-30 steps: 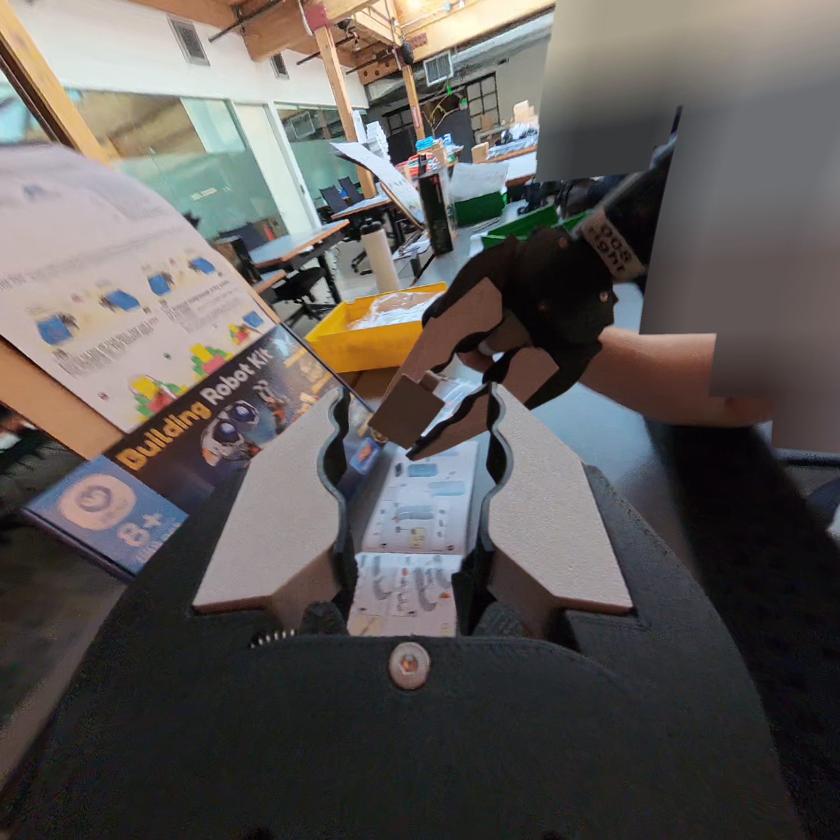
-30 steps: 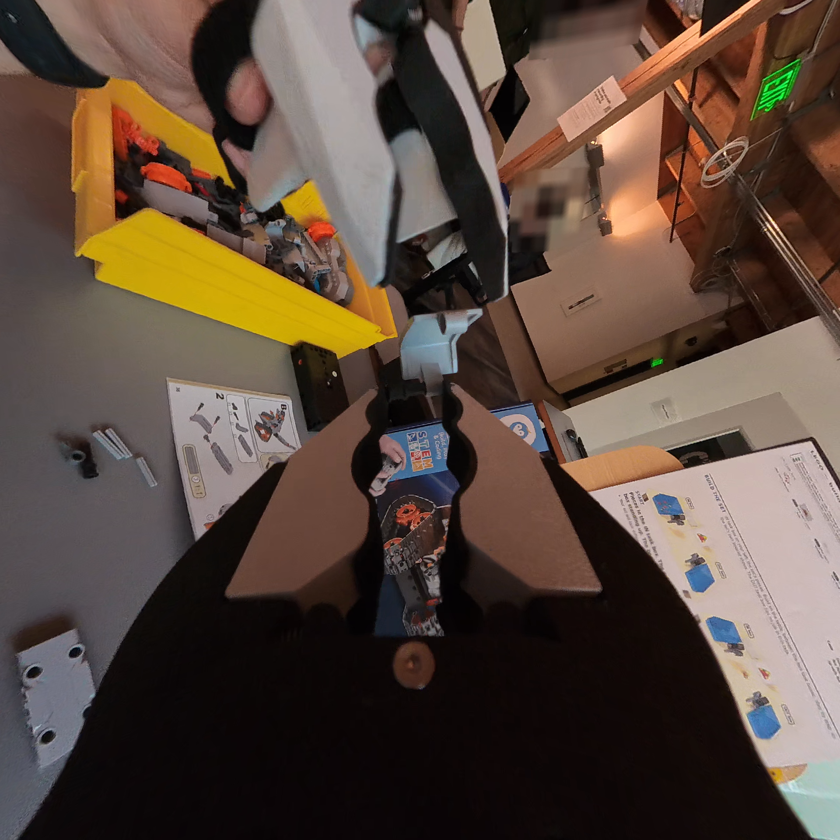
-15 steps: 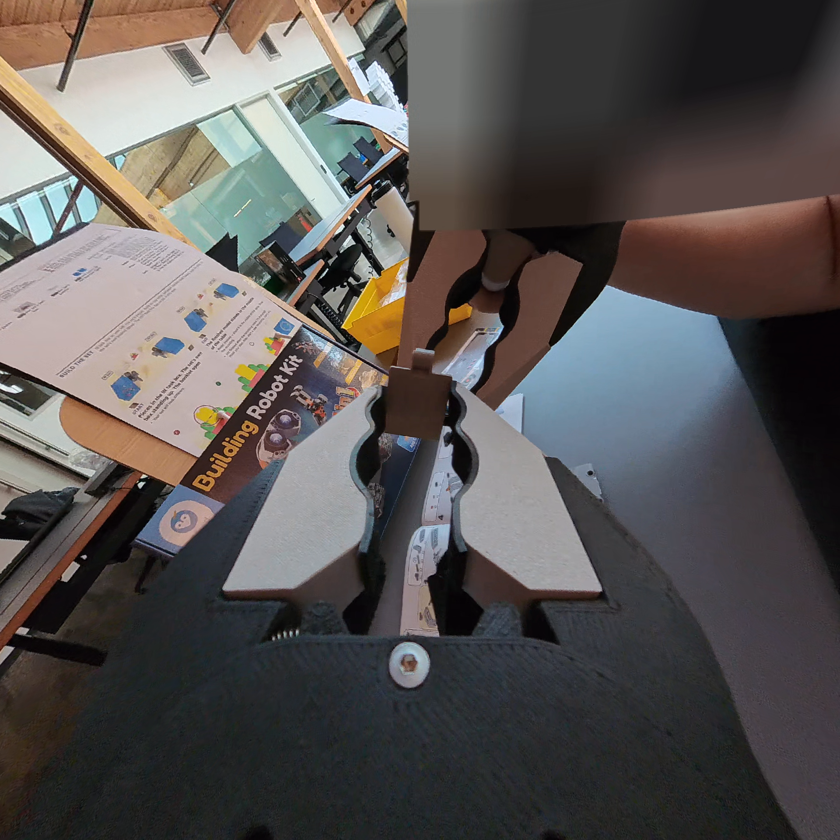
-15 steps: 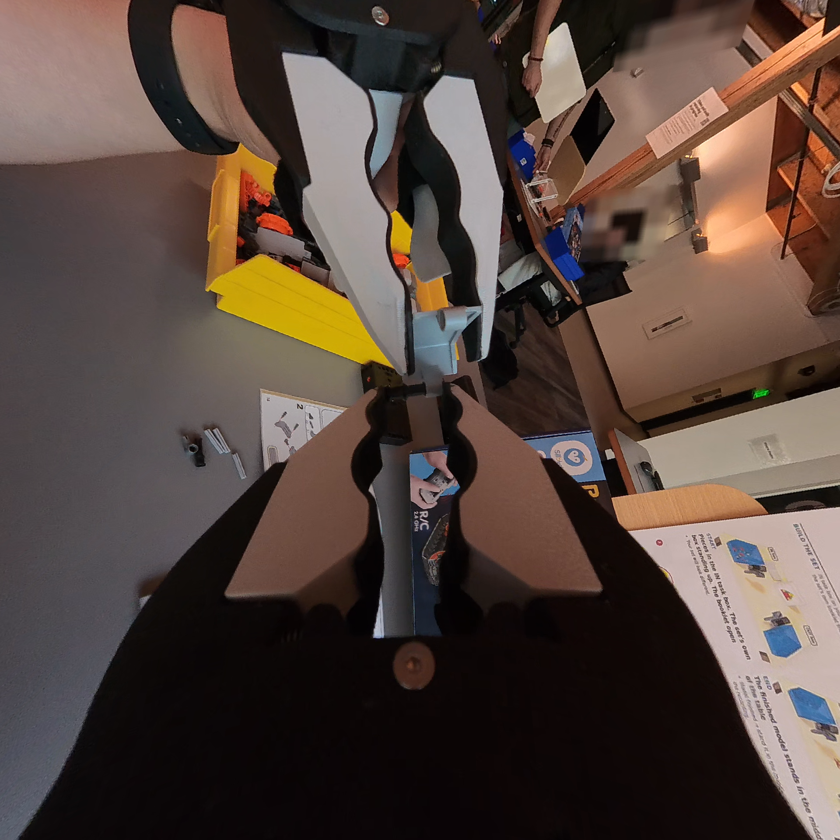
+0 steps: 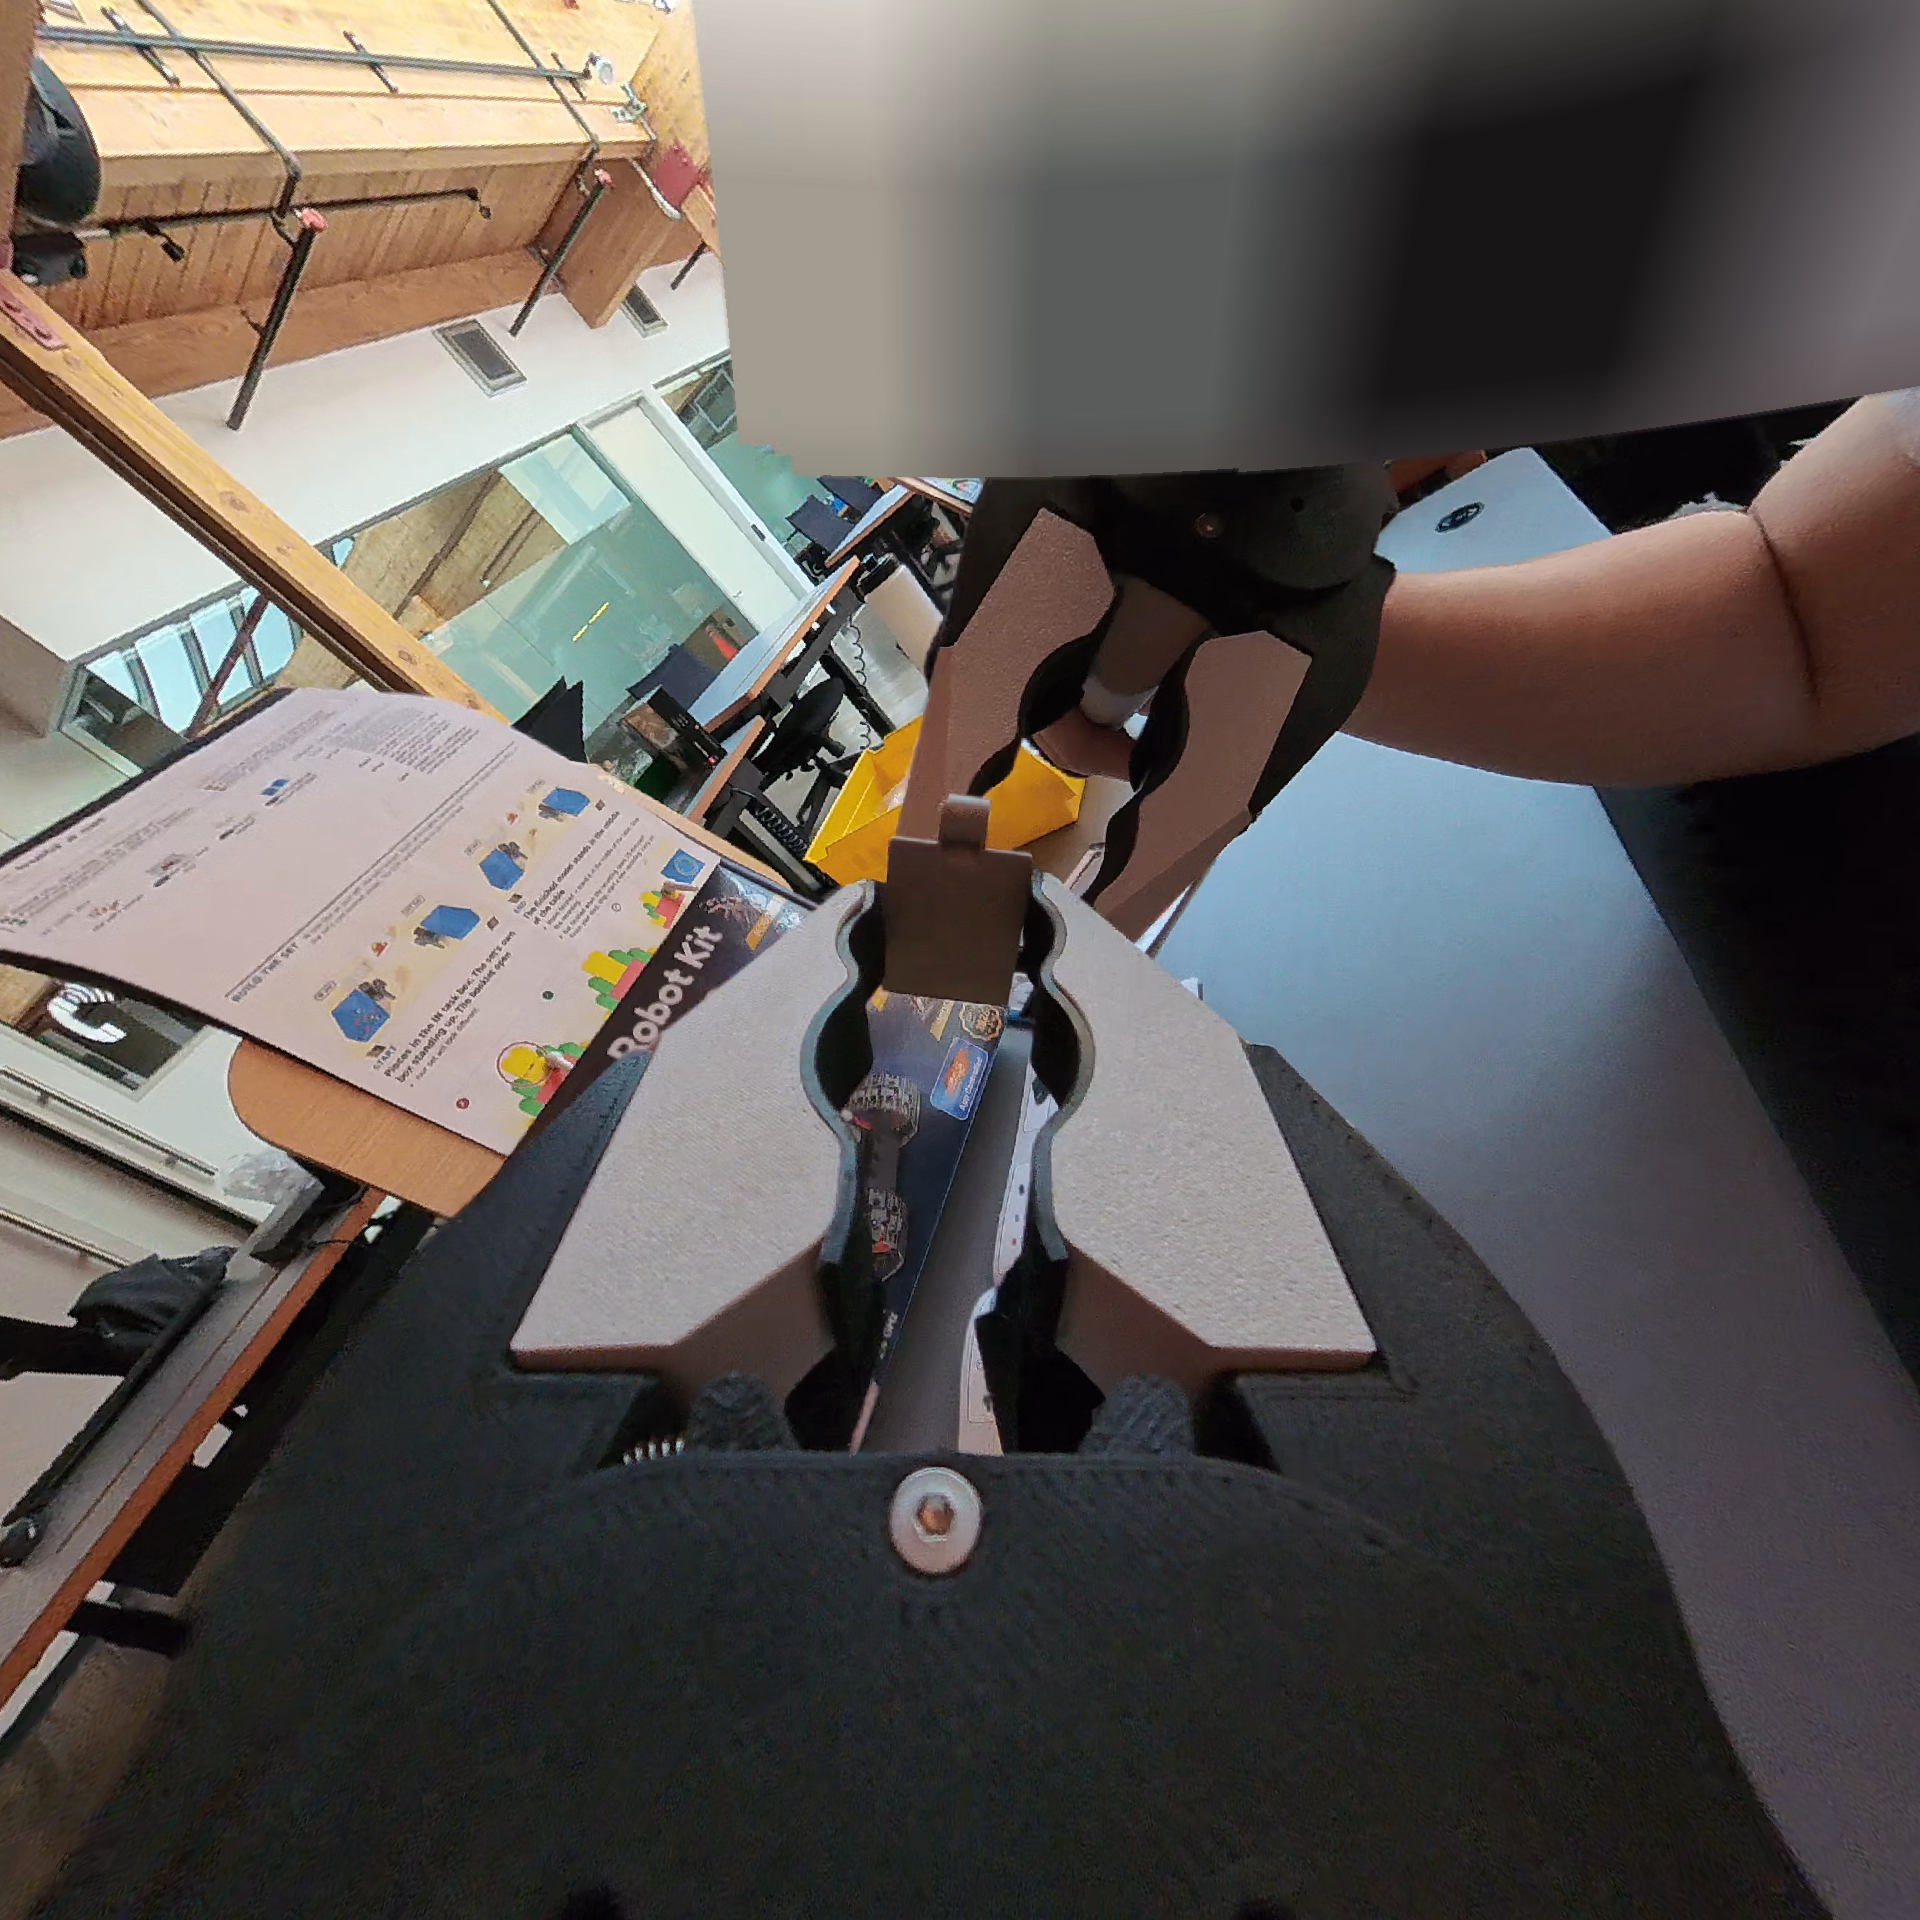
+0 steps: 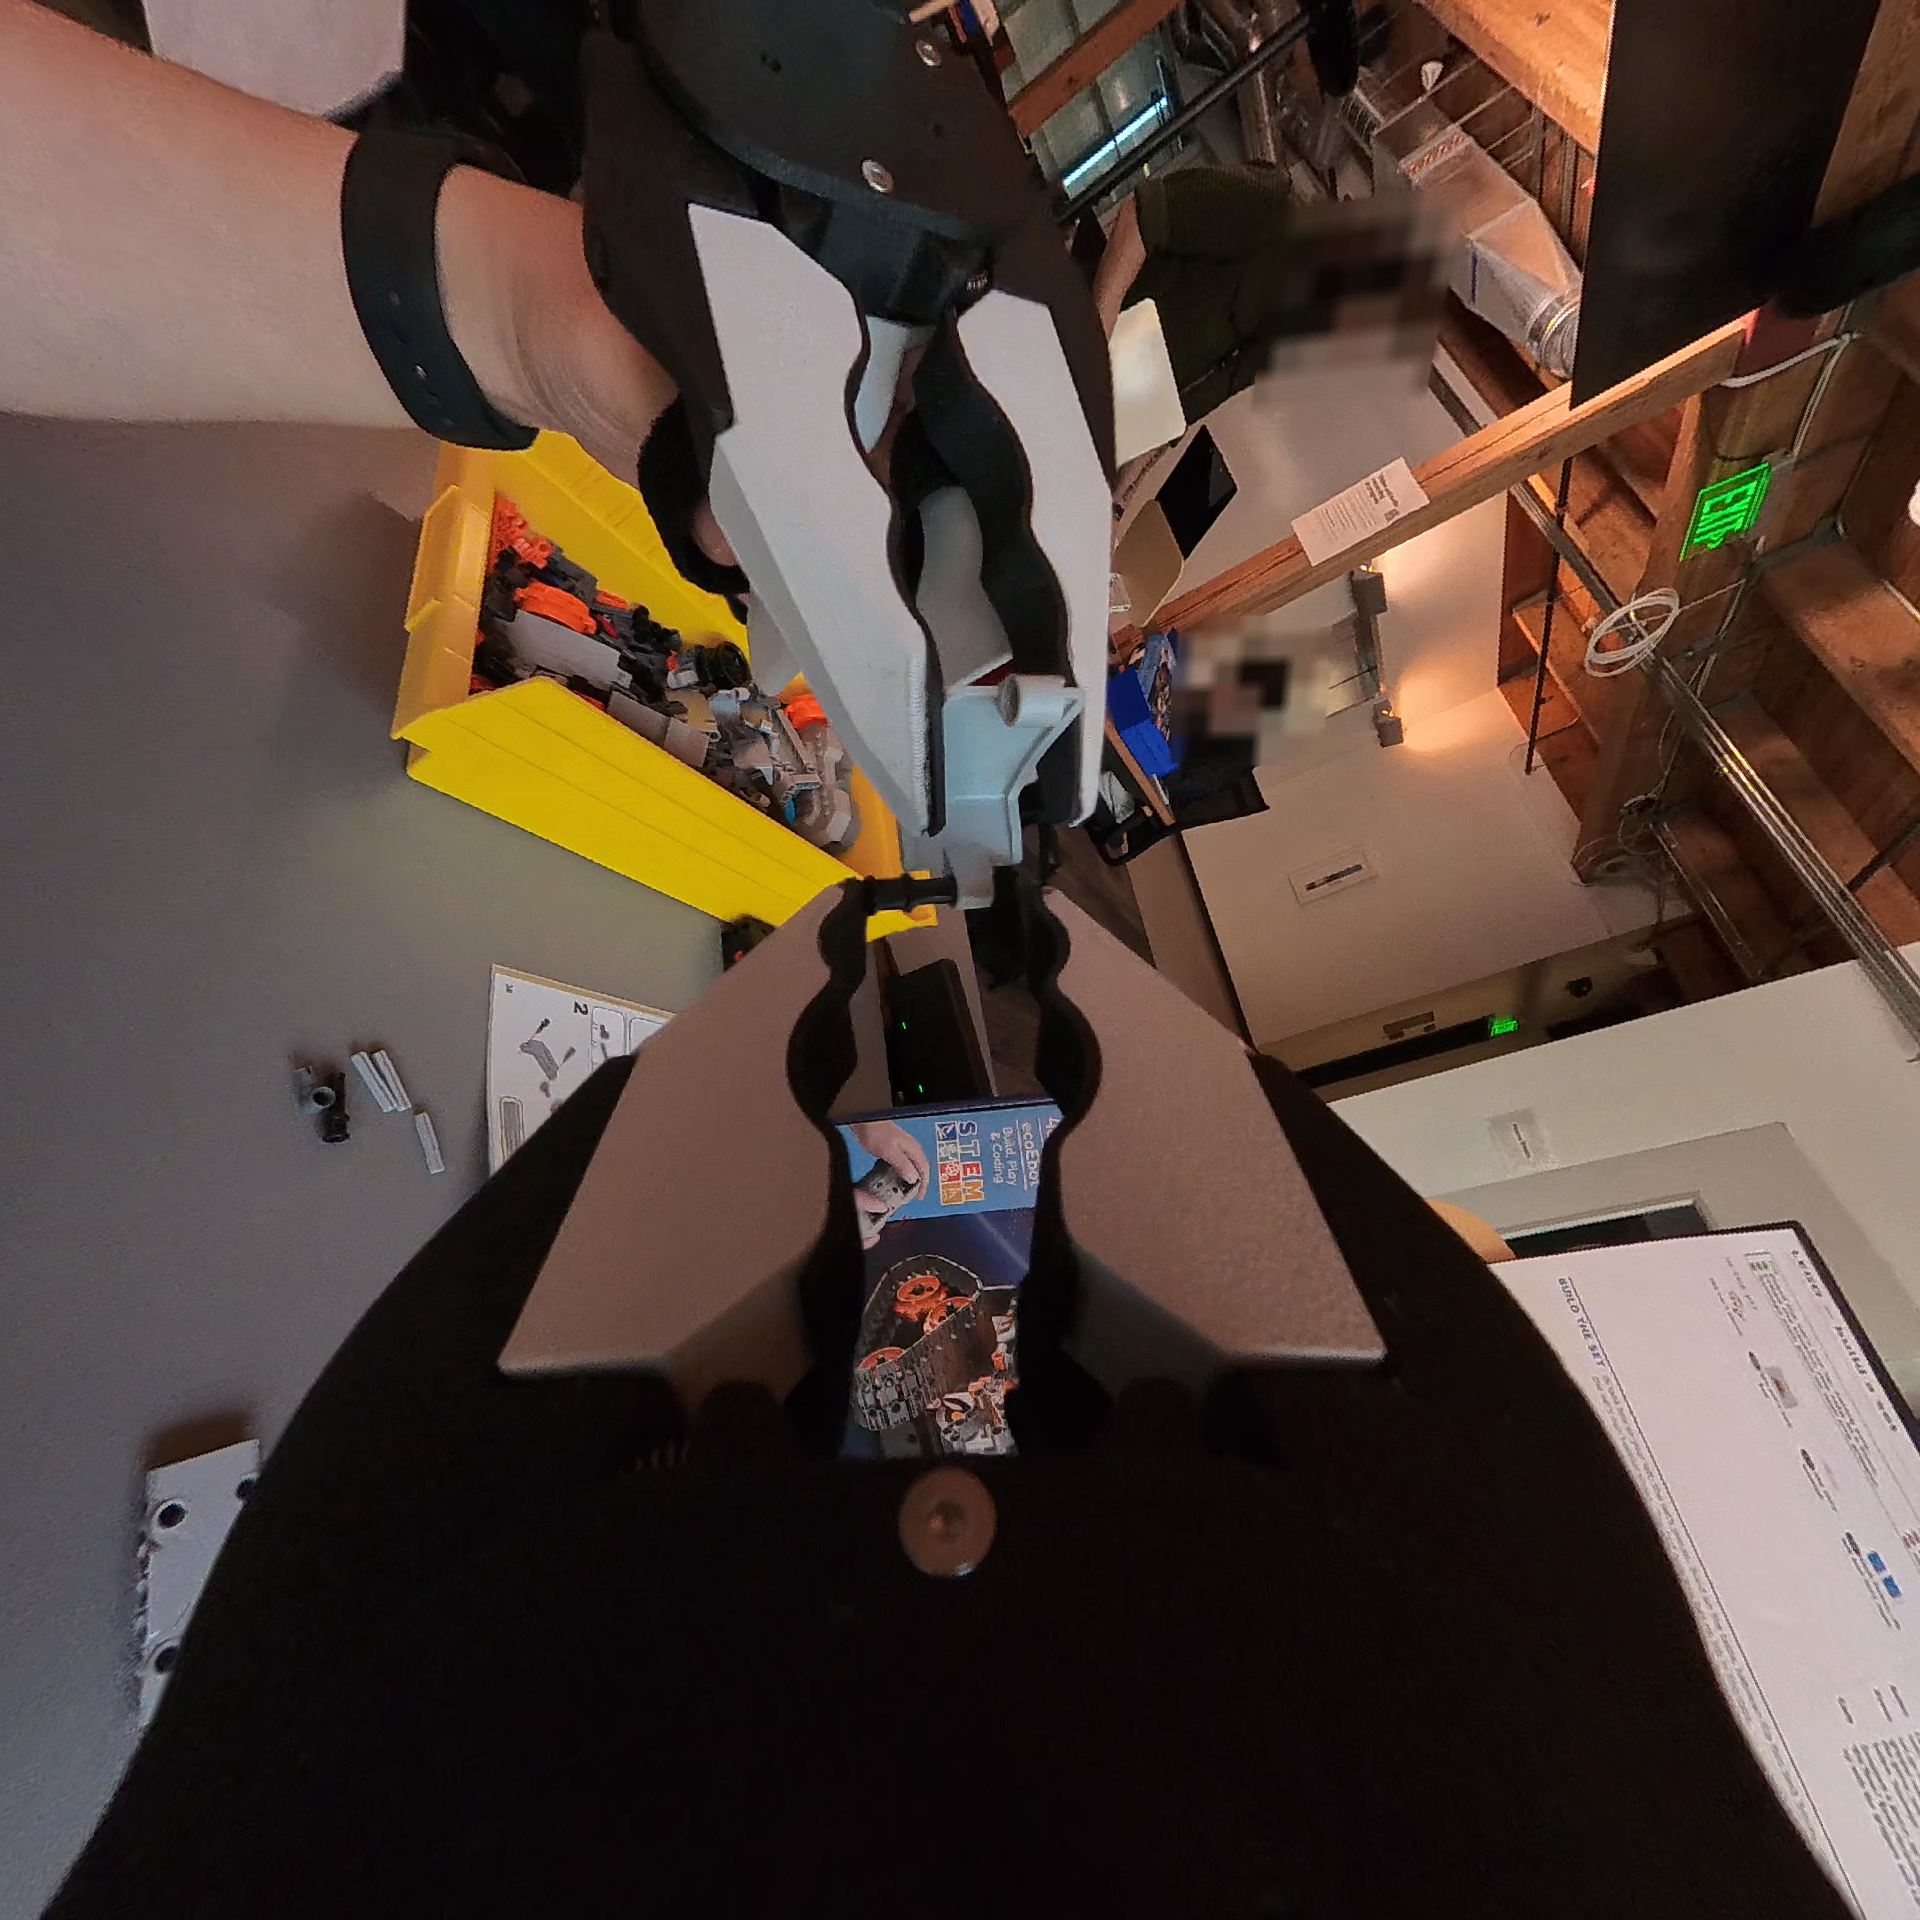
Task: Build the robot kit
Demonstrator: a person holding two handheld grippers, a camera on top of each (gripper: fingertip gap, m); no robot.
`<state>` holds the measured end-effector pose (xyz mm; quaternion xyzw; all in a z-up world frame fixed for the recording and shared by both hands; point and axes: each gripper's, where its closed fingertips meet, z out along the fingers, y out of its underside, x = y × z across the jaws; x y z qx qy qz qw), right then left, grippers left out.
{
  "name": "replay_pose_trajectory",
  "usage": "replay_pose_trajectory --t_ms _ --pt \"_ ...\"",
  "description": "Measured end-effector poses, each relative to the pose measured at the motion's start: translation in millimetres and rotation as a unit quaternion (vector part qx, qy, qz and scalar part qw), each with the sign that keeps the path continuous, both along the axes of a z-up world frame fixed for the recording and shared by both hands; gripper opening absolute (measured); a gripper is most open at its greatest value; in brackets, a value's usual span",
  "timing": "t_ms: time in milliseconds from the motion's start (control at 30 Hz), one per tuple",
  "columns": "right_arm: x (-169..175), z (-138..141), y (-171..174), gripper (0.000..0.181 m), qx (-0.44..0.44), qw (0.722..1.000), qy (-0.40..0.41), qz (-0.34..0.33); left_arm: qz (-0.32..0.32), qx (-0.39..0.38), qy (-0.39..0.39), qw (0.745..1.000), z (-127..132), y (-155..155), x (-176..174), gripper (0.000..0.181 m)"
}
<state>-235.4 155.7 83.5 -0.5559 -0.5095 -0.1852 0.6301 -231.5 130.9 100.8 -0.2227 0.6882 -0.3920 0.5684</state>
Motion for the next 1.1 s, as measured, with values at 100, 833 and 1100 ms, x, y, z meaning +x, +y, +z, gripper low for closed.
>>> replay_pose_trajectory --t_ms 100,833,1100 --pt "-6.8 3.8 -6.9 0.039 0.012 1.0 -0.004 0.025 -0.017 0.012 -0.007 1.0 1.8 -11.1 -2.2 0.024" --pt "-31.5 14.0 -36.8 0.033 -0.019 0.99 0.053 0.128 -0.125 -0.034 -0.032 0.991 17.9 -42.5 -21.0 0.024" --pt "-30.7 15.9 -36.7 0.031 -0.002 0.993 0.036 0.11 -0.124 -0.035 -0.036 0.991 19.4 -43.5 -21.4 0.024"
